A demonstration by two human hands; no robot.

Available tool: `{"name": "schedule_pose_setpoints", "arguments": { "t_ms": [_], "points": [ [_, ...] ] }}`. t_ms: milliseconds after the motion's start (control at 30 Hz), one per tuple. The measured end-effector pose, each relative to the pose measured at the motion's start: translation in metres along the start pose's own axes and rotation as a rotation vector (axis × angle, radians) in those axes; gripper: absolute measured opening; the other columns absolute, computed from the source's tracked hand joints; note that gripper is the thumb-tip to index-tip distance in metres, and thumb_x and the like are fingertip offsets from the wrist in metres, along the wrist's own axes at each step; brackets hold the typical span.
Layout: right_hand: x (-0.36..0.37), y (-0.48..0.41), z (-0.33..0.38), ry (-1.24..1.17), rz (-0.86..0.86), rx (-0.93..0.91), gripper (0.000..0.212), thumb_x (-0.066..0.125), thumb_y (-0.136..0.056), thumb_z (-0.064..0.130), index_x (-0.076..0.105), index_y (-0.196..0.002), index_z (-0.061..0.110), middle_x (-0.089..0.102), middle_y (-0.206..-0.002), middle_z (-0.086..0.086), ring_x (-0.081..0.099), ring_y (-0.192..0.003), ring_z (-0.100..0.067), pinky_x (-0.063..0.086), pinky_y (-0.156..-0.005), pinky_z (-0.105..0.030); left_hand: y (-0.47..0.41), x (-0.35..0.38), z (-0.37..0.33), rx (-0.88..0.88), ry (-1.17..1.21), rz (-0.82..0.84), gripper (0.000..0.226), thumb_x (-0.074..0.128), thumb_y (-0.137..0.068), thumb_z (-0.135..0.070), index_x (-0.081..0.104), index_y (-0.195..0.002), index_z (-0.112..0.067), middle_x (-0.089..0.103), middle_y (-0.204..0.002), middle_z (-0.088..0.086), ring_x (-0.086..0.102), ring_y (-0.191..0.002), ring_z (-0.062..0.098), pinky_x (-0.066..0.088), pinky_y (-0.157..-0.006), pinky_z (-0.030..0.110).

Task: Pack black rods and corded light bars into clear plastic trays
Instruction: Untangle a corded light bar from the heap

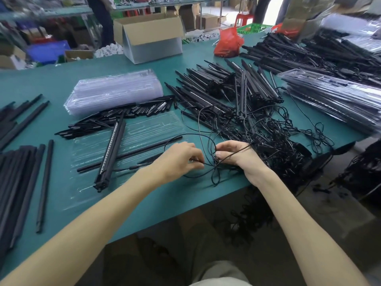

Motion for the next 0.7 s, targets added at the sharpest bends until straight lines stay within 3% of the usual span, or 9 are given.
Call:
{"name": "schedule_pose_setpoints", "arguments": {
  "t_ms": [233,400,533,600,700],
  "points": [
    [0.0,0.001,-0.001,0.048,-0.029,-0.004,0.01,0.07,-0.092,0.008,0.074,-0.102,0.01,0.075,-0.09,-0.003,0.072,-0.083,-0.013,0.056,-0.075,-0.02,0.004,-0.007,0.01,-0.014,0.078,-0.247,0.01,0.073,-0.091,-0.031,0.073,-0.086,-0.022,0.059,-0.083,-0.007,0.057,-0.076,0.009,0.047,-0.07,0.028],
    [0.005,0.004,0.003,0.105,0.039,-0.027,0.021,0.064,-0.097,0.01,0.068,-0.118,0.013,0.076,-0.099,-0.008,0.075,-0.085,-0.02,0.054,-0.066,-0.021,0.0,-0.011,0.015,-0.091,0.228,-0.346,0.012,0.073,-0.091,-0.026,0.07,-0.081,-0.02,0.061,-0.078,-0.005,0.054,-0.066,0.006,0.041,-0.063,0.018],
    [0.007,0.007,0.005,0.093,0.113,-0.001,0.034,0.062,-0.099,0.015,0.056,-0.132,0.017,0.077,-0.105,-0.006,0.075,-0.091,-0.024,0.053,-0.059,-0.021,-0.004,-0.006,0.013,-0.162,0.346,-0.288,0.012,0.069,-0.093,-0.021,0.067,-0.083,-0.017,0.068,-0.072,-0.003,0.063,-0.056,0.009,0.051,-0.06,0.027],
    [0.008,0.006,0.005,0.08,0.116,0.011,0.032,0.062,-0.1,0.018,0.056,-0.131,0.017,0.077,-0.107,-0.003,0.075,-0.094,-0.024,0.052,-0.058,-0.019,-0.005,-0.003,0.011,-0.166,0.382,-0.226,0.01,0.066,-0.094,-0.02,0.066,-0.085,-0.016,0.073,-0.071,-0.002,0.068,-0.054,0.016,0.058,-0.065,0.035],
    [0.007,0.005,0.003,0.068,0.101,-0.001,0.024,0.061,-0.101,0.019,0.061,-0.124,0.019,0.076,-0.11,0.001,0.075,-0.093,-0.022,0.052,-0.059,-0.019,-0.009,0.005,0.007,-0.184,0.403,-0.137,0.009,0.059,-0.099,-0.02,0.065,-0.098,-0.013,0.076,-0.074,-0.006,0.07,-0.055,0.019,0.058,-0.074,0.034]
  ]
}}
Point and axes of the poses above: each hand's wrist, its own y-axis away from the middle knuckle, its own x-axis out of the palm, z = x × y, the point moved 2 cm from there along -y, towards the middle knuckle
